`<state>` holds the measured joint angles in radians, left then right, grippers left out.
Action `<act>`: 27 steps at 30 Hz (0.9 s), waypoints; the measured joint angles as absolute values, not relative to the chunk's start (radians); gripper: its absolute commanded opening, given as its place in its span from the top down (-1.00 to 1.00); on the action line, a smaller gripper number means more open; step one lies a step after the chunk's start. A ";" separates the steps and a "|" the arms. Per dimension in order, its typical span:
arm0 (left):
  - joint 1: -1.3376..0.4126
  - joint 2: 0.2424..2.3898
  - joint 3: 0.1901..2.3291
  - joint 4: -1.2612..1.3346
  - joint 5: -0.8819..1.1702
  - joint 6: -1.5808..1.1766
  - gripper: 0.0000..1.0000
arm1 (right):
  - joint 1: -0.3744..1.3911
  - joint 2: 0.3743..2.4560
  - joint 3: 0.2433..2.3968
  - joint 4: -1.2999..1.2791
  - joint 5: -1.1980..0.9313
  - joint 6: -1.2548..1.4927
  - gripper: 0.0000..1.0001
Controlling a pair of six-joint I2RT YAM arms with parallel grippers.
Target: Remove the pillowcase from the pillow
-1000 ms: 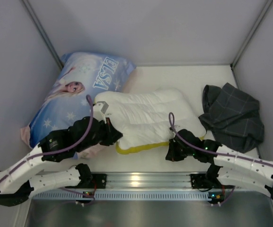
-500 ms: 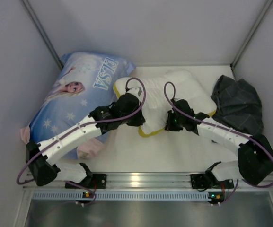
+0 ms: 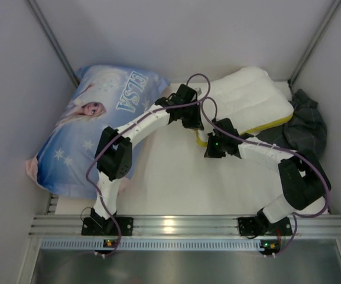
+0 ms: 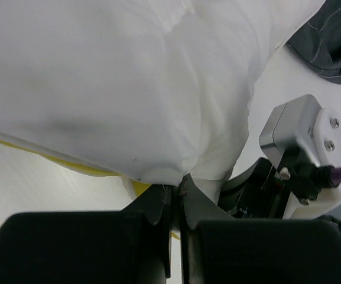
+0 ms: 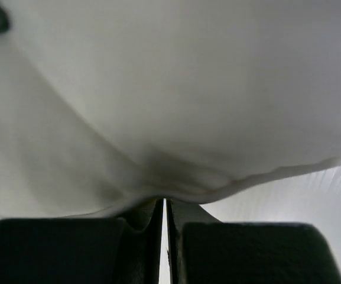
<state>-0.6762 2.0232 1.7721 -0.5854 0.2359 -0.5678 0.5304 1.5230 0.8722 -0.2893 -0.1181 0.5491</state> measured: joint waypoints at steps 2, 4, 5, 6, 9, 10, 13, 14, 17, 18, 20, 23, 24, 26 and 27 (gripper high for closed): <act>-0.673 2.102 1.850 -0.578 0.272 -0.568 1.00 | 0.513 1.541 0.875 -0.277 -0.118 0.550 1.00; -0.672 2.166 1.913 -0.581 0.300 -0.568 1.00 | 0.498 1.533 0.875 -0.275 -0.097 0.551 0.99; -0.669 2.193 1.935 -0.582 0.307 -0.568 1.00 | 0.492 1.522 0.875 -0.276 -0.086 0.551 0.98; -0.666 2.218 1.953 -0.581 0.314 -0.568 1.00 | 0.488 1.505 0.873 -0.276 -0.076 0.551 0.95; -0.650 2.257 1.964 -0.584 0.321 -0.574 1.00 | 0.467 1.426 0.869 -0.276 -0.061 0.550 0.90; -0.640 2.264 1.964 -0.585 0.319 -0.575 1.00 | 0.459 1.400 0.870 -0.276 -0.059 0.549 0.90; -0.587 2.276 1.974 -0.586 0.308 -0.577 1.00 | 0.439 1.348 0.872 -0.278 -0.054 0.546 0.88; -0.567 2.287 1.991 -0.587 0.308 -0.577 1.00 | 0.435 1.341 0.872 -0.279 -0.055 0.545 0.88; -0.494 2.371 2.128 -0.593 0.323 -0.579 1.00 | 0.434 1.334 0.871 -0.284 -0.072 0.546 0.87; -0.473 2.415 2.196 -0.587 0.336 -0.582 1.00 | 0.434 1.334 0.871 -0.286 -0.078 0.546 0.86; -0.435 2.512 2.339 -0.584 0.368 -0.599 1.00 | 0.434 1.329 0.871 -0.290 -0.085 0.550 0.85; -0.414 2.615 2.460 -0.554 0.453 -0.659 1.00 | 0.434 1.318 0.871 -0.293 -0.088 0.551 0.84; -0.416 2.634 2.470 -0.536 0.479 -0.684 1.00 | 0.434 1.315 0.871 -0.293 -0.088 0.551 0.83; -0.427 2.665 2.478 -0.486 0.522 -0.733 1.00 | 0.434 1.314 0.871 -0.295 -0.088 0.550 0.82; -0.433 2.677 2.482 -0.463 0.538 -0.749 1.00 | 0.434 1.314 0.871 -0.300 -0.088 0.550 0.82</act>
